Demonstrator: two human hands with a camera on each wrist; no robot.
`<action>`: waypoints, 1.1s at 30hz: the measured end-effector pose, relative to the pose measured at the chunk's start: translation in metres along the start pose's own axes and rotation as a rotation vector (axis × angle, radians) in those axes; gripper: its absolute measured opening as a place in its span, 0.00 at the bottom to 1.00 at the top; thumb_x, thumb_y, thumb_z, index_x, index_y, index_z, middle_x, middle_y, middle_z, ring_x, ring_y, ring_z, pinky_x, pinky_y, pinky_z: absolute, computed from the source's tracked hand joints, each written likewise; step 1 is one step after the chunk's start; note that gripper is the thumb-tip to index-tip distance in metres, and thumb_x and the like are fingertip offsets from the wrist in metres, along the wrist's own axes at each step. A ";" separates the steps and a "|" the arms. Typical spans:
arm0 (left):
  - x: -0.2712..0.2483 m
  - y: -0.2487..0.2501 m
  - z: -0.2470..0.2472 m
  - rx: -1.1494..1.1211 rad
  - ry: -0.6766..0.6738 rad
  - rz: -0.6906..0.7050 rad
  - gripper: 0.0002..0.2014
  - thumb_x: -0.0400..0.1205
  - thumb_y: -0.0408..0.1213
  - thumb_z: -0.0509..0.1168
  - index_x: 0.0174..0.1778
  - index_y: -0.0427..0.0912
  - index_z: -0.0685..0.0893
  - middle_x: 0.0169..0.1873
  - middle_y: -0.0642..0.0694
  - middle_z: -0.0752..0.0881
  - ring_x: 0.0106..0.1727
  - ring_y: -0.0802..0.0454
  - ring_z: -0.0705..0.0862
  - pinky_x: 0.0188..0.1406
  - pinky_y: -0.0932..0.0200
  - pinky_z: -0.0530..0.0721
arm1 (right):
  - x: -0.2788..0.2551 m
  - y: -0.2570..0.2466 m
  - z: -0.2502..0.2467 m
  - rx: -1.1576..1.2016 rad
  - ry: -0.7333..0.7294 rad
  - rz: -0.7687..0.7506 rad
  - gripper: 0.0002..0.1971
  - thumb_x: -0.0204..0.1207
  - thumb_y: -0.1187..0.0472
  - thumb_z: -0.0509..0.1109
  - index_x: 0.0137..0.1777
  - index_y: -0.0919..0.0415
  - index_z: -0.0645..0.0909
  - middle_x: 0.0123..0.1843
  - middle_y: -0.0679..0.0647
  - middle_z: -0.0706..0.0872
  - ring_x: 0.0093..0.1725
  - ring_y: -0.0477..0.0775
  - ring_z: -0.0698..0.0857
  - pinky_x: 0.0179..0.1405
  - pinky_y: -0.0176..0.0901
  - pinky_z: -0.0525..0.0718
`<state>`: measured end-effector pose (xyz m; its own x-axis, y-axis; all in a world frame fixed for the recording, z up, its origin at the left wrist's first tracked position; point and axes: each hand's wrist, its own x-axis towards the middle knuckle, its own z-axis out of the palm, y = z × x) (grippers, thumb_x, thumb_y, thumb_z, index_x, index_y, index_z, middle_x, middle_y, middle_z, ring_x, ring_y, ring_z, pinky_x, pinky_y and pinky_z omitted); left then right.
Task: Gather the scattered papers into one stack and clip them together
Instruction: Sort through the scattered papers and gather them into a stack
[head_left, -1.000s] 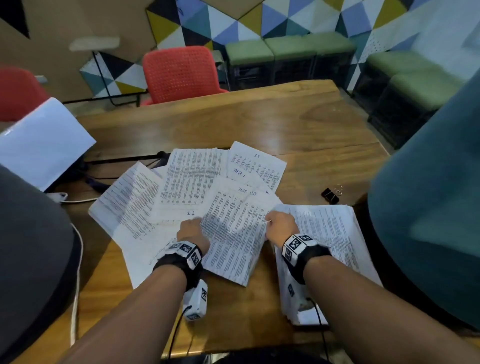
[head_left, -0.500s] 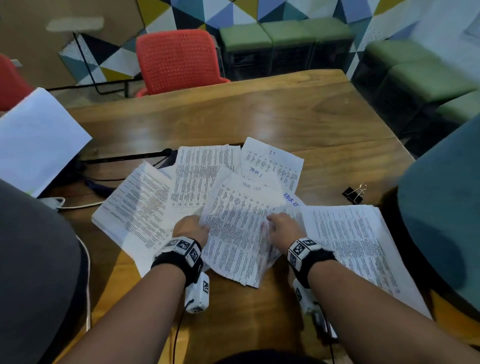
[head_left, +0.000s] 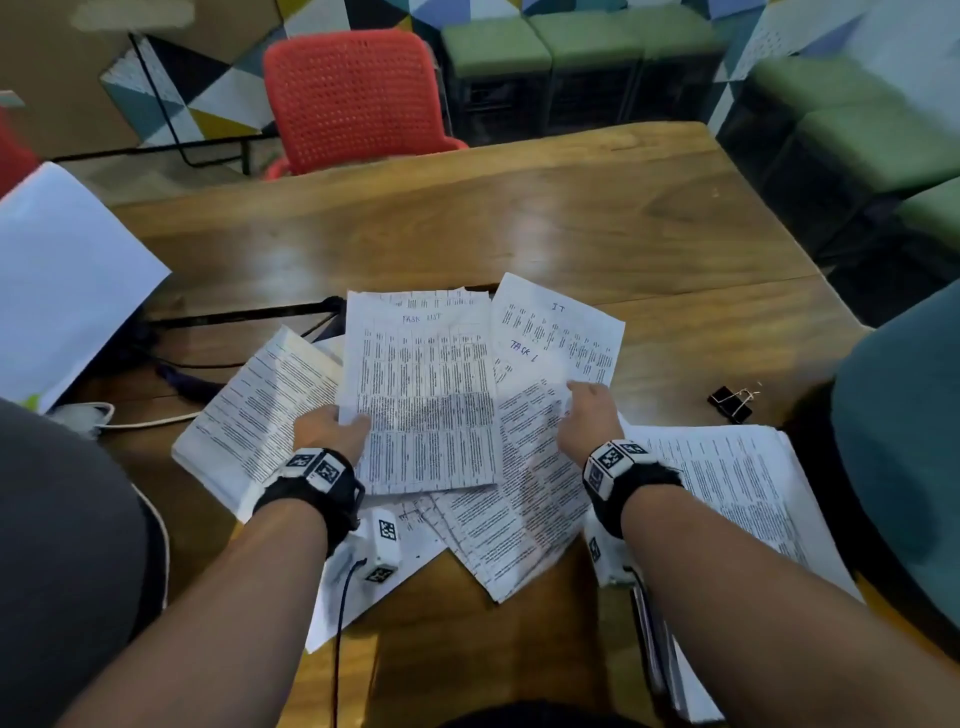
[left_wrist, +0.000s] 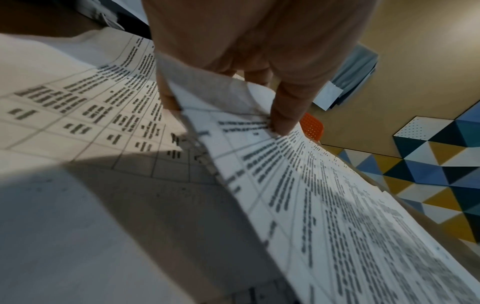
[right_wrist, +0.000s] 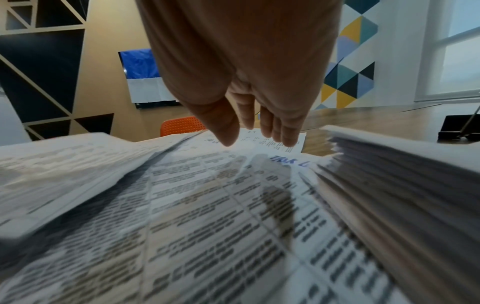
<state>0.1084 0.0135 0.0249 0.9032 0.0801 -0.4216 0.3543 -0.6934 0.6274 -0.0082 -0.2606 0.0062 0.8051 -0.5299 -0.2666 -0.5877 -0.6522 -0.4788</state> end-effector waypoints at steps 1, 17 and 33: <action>0.001 0.002 0.000 0.000 -0.008 -0.006 0.13 0.79 0.39 0.70 0.55 0.34 0.85 0.46 0.40 0.87 0.35 0.48 0.83 0.31 0.63 0.79 | 0.007 -0.001 -0.003 0.007 -0.010 0.008 0.30 0.75 0.71 0.63 0.79 0.66 0.63 0.77 0.65 0.65 0.75 0.64 0.69 0.72 0.50 0.70; -0.007 -0.011 -0.018 0.044 0.117 0.004 0.20 0.83 0.29 0.62 0.72 0.38 0.70 0.55 0.36 0.80 0.56 0.38 0.79 0.54 0.49 0.77 | 0.043 -0.007 0.010 -0.191 -0.098 0.076 0.17 0.81 0.54 0.52 0.65 0.56 0.74 0.66 0.60 0.69 0.67 0.66 0.69 0.65 0.64 0.74; -0.062 -0.037 -0.018 -0.081 -0.287 0.128 0.11 0.77 0.39 0.72 0.54 0.48 0.83 0.48 0.46 0.87 0.52 0.46 0.84 0.54 0.50 0.80 | 0.014 -0.055 -0.016 0.531 -0.171 -0.219 0.08 0.74 0.64 0.71 0.52 0.59 0.87 0.47 0.54 0.92 0.49 0.56 0.90 0.52 0.59 0.88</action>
<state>0.0437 0.0472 0.0396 0.8405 -0.2176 -0.4962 0.2707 -0.6246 0.7325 0.0338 -0.2408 0.0418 0.9302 -0.2904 -0.2244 -0.3222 -0.3531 -0.8783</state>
